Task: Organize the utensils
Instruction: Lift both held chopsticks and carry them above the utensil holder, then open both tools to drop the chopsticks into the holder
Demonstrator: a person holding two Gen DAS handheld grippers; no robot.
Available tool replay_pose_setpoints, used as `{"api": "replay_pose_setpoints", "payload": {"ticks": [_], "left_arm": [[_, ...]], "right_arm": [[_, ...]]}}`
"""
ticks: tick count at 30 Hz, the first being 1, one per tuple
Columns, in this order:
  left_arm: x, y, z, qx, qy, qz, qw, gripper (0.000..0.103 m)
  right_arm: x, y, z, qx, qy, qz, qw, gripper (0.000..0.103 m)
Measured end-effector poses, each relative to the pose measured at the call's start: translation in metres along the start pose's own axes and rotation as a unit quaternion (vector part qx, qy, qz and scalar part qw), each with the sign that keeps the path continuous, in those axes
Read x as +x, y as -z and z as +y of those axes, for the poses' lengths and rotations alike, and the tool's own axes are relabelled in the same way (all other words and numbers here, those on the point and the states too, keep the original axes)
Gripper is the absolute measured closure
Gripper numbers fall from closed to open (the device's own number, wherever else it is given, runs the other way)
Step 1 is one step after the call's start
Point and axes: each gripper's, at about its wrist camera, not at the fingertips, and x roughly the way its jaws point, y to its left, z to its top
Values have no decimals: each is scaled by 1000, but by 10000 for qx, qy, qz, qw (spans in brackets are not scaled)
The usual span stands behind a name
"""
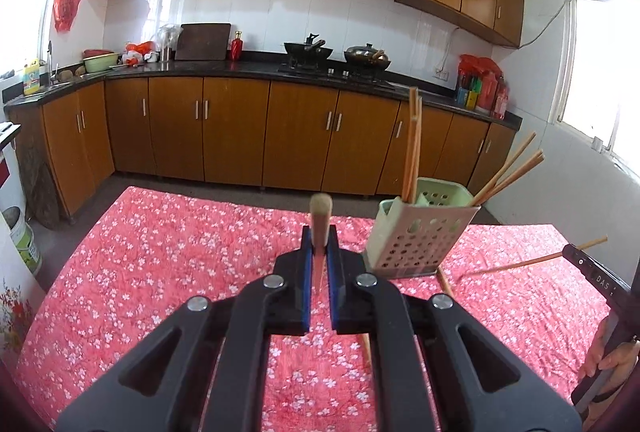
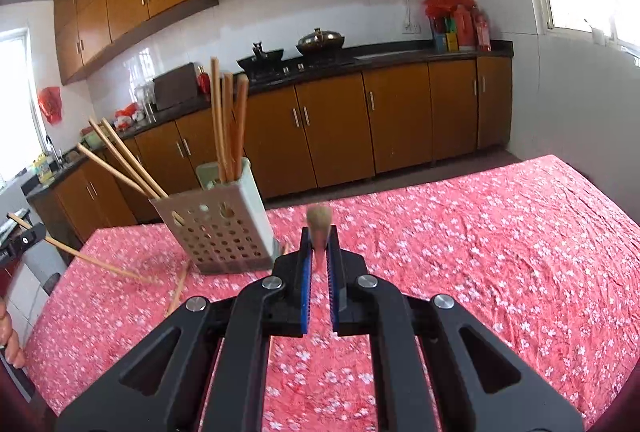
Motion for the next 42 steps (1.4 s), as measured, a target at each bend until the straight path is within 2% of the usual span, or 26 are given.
{"api": "replay_pose_setpoints", "payload": {"ticks": [8, 16, 20, 24, 29, 35, 38, 39, 40, 42], "left_arm": [[-19, -32, -23, 55, 393, -376, 9985, 95], [-30, -72, -59, 64, 768, -897, 9930, 95], [-33, -93, -76, 27, 857, -1250, 9884, 95], [-24, -113, -92, 103, 746, -1541, 9852, 95], [5, -118, -99, 85, 644, -1444, 9874, 95], [42, -109, -96, 49, 547, -1081, 9926, 95], [54, -107, -94, 25, 564, -895, 9944, 95], [55, -107, -93, 5, 566, -874, 9946, 95], [55, -107, -92, 2, 550, -878, 9946, 94], [52, -107, -91, 13, 539, -902, 9945, 93]], "right_arm": [[-23, -42, 21, -36, -471, -523, 9975, 95], [-45, -86, 53, -161, -918, -1228, 9880, 95], [-43, -101, 61, -161, -941, -1541, 9834, 95], [-30, -110, 67, -176, -872, -1777, 9800, 95], [-1, -112, 71, -179, -804, -1770, 9808, 95], [36, -104, 75, -204, -779, -1308, 9881, 95], [39, -103, 76, -212, -767, -1155, 9901, 94], [37, -102, 78, -215, -787, -1138, 9901, 87], [35, -102, 77, -222, -784, -1140, 9901, 76], [28, -102, 75, -248, -742, -1206, 9896, 68]]}}
